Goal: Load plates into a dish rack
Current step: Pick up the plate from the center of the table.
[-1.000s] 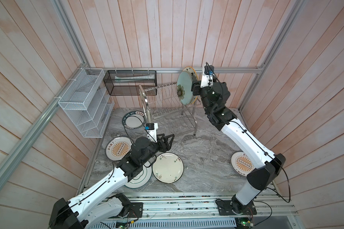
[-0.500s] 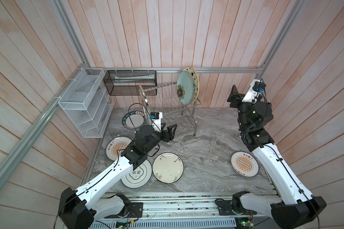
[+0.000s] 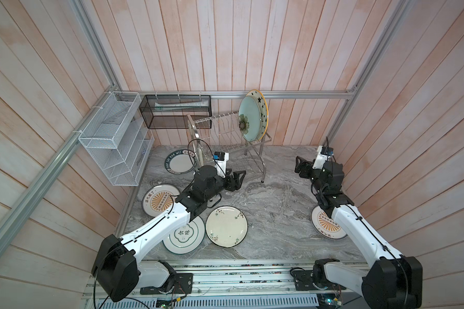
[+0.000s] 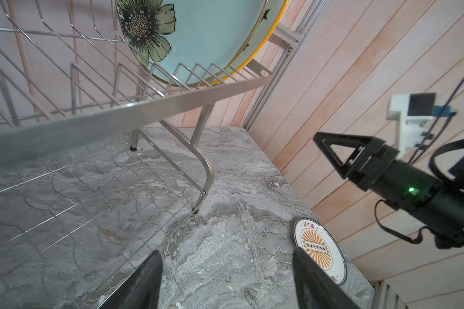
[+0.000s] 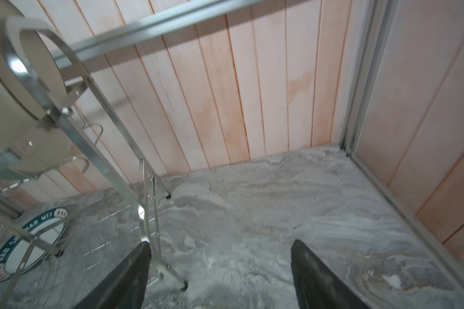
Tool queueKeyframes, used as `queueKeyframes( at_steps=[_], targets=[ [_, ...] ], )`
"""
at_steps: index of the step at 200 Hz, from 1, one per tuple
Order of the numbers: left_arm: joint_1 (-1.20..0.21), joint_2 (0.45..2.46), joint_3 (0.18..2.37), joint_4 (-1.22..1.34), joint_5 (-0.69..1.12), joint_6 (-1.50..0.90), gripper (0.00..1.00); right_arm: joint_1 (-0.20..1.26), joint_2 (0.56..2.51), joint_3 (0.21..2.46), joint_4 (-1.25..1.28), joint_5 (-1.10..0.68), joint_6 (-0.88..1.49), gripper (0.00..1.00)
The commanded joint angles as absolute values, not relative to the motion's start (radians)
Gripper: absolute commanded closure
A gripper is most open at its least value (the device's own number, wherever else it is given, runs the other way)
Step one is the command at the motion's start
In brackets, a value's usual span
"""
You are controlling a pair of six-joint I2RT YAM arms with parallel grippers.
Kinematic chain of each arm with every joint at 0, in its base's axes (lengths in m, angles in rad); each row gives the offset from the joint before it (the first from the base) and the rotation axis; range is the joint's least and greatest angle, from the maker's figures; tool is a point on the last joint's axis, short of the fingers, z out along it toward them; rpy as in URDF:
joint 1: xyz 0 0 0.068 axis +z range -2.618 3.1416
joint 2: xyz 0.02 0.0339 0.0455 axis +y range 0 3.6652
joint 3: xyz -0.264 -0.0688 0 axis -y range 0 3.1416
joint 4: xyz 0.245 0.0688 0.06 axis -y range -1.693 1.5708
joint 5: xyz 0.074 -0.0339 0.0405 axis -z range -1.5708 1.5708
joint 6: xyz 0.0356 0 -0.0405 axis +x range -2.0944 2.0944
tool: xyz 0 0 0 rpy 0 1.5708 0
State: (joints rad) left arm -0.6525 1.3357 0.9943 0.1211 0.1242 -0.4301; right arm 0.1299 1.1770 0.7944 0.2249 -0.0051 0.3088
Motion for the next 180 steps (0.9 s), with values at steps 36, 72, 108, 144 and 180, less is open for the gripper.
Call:
queueKeyframes(
  at_steps=[36,72,108,144,180],
  targets=[
    [-0.705,1.265,0.787,0.217,0.133,-0.627,0.24,0.130,1.236,0.662,0.273,-0.316,0.472,0.18],
    [-0.721,1.172,0.684,0.071,0.139,-0.698,0.24,0.175,1.281,0.623,0.250,-0.420,0.504,0.18],
    [-0.658,1.076,0.595,-0.091,0.198,-0.765,0.24,0.263,1.330,0.582,0.258,-0.499,0.559,0.17],
    [-0.545,1.049,0.538,-0.210,0.296,-0.770,0.24,0.333,1.387,0.540,0.308,-0.623,0.645,0.17],
    [-0.488,1.048,0.503,-0.247,0.357,-0.767,0.24,0.417,1.432,0.506,0.370,-0.672,0.719,0.17]
  ],
)
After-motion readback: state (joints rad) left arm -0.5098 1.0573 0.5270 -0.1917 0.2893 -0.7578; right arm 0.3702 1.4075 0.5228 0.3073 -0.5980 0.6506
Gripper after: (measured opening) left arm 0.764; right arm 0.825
